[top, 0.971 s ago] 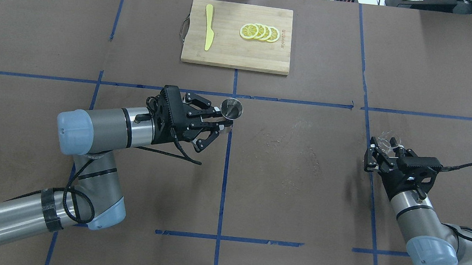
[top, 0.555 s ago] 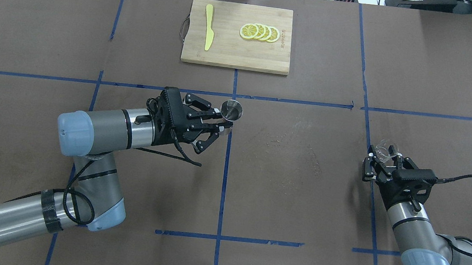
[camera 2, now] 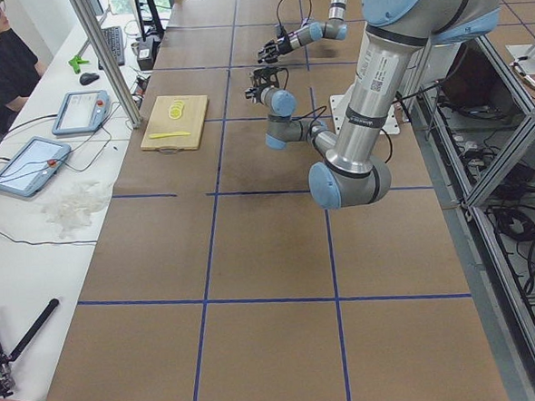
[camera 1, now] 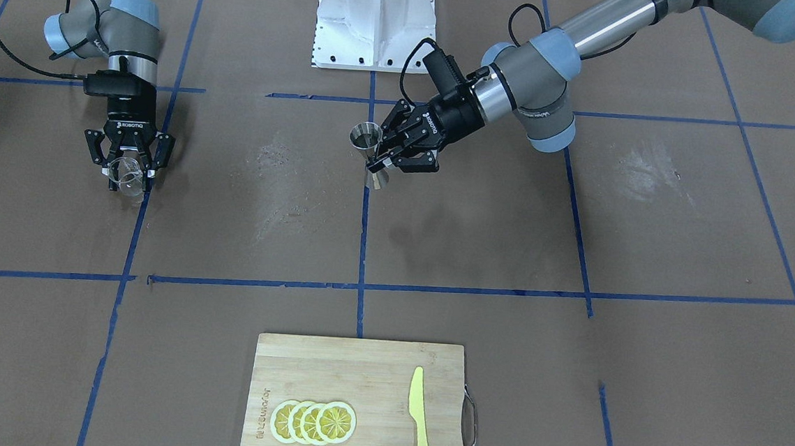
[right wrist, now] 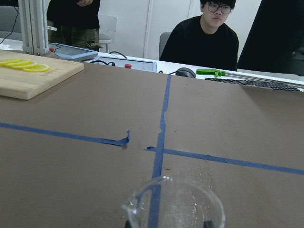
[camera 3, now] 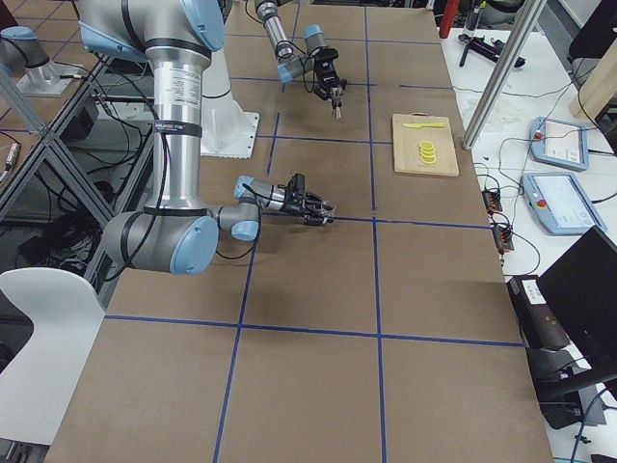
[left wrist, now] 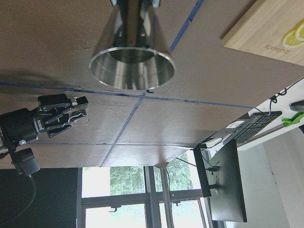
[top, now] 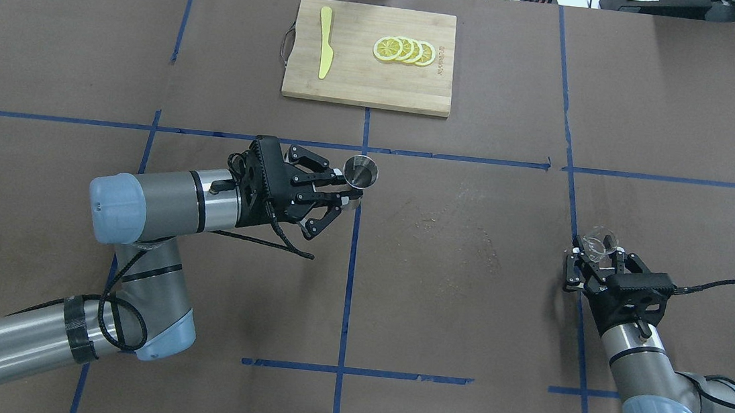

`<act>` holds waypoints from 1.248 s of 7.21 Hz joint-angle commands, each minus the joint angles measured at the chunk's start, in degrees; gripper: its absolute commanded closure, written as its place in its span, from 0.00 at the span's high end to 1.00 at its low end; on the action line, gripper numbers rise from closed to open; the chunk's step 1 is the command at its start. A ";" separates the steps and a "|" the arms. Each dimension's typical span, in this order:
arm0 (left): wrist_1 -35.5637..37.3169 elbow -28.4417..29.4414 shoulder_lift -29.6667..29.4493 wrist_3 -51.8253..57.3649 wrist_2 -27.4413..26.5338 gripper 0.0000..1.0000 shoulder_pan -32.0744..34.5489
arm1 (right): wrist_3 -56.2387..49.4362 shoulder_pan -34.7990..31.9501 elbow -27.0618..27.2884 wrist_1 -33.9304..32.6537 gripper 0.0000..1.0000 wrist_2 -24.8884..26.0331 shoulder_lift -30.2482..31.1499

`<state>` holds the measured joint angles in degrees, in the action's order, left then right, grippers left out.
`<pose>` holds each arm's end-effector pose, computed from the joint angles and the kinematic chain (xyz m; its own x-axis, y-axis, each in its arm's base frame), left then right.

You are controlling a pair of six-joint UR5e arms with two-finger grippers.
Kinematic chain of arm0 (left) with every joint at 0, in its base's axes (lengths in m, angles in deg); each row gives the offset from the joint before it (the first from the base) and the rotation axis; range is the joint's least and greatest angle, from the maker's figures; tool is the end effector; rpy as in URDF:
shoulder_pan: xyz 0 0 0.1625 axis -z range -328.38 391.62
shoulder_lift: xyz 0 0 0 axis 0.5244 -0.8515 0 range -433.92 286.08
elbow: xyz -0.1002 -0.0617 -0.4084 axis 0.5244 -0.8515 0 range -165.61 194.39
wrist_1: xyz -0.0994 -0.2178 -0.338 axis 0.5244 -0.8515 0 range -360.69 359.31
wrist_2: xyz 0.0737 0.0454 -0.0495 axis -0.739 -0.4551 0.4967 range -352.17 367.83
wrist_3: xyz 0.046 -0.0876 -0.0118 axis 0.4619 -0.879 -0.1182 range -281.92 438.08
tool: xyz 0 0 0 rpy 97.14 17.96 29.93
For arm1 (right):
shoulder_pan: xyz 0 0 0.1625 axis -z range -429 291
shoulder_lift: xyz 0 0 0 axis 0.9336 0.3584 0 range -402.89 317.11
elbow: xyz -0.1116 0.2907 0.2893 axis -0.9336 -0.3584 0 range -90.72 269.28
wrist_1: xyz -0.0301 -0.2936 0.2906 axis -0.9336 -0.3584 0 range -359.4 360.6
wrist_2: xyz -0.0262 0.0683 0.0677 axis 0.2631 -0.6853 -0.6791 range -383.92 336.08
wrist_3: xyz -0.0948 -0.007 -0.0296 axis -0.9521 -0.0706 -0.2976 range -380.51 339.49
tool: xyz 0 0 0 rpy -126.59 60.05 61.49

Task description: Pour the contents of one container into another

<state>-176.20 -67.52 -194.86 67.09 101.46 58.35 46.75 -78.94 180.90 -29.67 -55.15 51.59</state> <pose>0.5171 -0.4025 0.2488 0.3342 0.9286 -0.1613 0.3516 0.0360 0.9355 -0.4116 -0.2939 0.5506 0.8037 -0.0626 0.5917 -0.5250 0.3935 0.7547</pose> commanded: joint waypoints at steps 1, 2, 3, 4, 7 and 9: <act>0.00 0.00 0.00 0.00 -0.03 0.00 0.00 | 0.05 0.09 -0.12 0.12 0.12 -0.14 0.00; 0.00 0.00 0.00 0.00 -0.03 0.00 0.00 | -0.03 0.09 -0.12 0.21 0.15 -0.32 0.09; 0.00 -0.09 0.00 0.00 -0.03 0.00 0.00 | 0.05 0.09 -0.12 0.38 0.17 -0.41 0.00; 0.00 -0.09 0.00 0.00 -0.12 0.00 0.00 | 0.14 0.09 -0.12 0.47 0.21 -0.41 0.09; 0.00 -0.09 0.00 0.00 -0.12 0.00 0.00 | 0.23 0.09 -0.12 0.47 0.35 -0.67 0.00; 0.09 -0.09 0.00 0.00 -0.12 0.00 0.00 | 0.41 0.09 -0.12 0.47 0.47 -0.67 0.00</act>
<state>-176.19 -67.61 -194.86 67.09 101.34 58.34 47.09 -78.84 180.78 -29.20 -55.79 51.60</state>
